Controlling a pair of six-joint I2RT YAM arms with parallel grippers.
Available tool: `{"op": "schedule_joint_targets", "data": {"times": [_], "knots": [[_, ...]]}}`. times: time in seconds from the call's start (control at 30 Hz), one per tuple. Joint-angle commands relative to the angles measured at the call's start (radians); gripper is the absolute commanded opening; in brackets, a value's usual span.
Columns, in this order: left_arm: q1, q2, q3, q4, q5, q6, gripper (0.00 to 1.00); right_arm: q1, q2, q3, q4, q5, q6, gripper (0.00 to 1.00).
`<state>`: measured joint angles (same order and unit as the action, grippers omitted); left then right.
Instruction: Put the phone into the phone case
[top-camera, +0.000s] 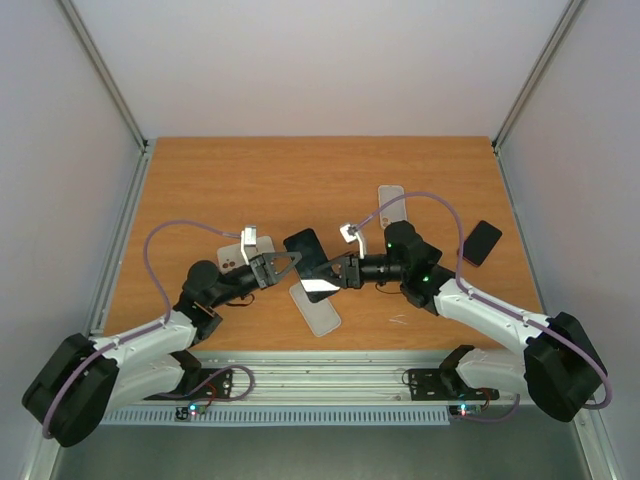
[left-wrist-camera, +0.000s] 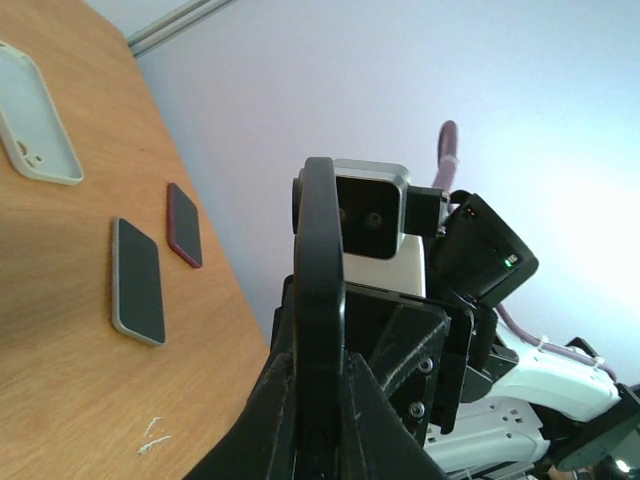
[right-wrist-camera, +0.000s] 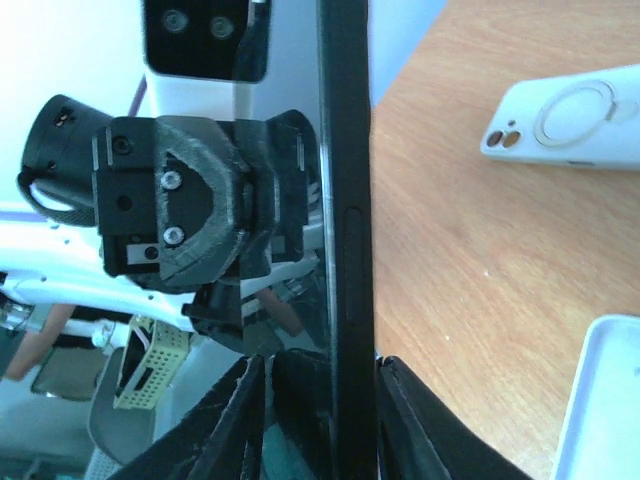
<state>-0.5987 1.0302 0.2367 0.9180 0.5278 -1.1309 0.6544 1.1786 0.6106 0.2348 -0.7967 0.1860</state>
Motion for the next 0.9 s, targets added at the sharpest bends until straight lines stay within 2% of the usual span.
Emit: {"op": "schedule_joint_targets", "data": {"times": [0.0,0.07,0.2,0.3,0.47,0.53,0.67,0.87], "knots": [[0.004,0.017,-0.005,0.214,0.027,-0.016,0.00,-0.010,-0.017,-0.012,0.125,-0.094,0.053,0.27],[0.004,0.033,-0.005,0.232,0.030,-0.022,0.00,-0.013,-0.017,-0.013,0.133,-0.101,0.057,0.16],[0.005,0.069,-0.006,0.244,0.035,-0.029,0.04,-0.027,-0.018,-0.020,0.148,-0.116,0.069,0.02],[0.005,0.091,-0.011,0.241,0.029,-0.028,0.16,-0.037,-0.020,-0.026,0.151,-0.127,0.073,0.01],[0.007,0.103,-0.013,0.154,0.017,-0.004,0.45,-0.052,-0.025,-0.024,0.098,-0.124,0.046,0.01],[0.009,0.093,-0.018,0.113,0.005,0.004,0.49,-0.059,-0.029,-0.019,0.059,-0.120,0.023,0.01],[0.011,0.035,-0.007,-0.079,-0.028,0.036,0.61,-0.064,-0.031,0.002,-0.066,-0.089,-0.043,0.01],[0.011,-0.120,0.028,-0.565,-0.166,0.137,0.79,-0.064,-0.013,0.042,-0.266,-0.028,-0.148,0.01]]}}
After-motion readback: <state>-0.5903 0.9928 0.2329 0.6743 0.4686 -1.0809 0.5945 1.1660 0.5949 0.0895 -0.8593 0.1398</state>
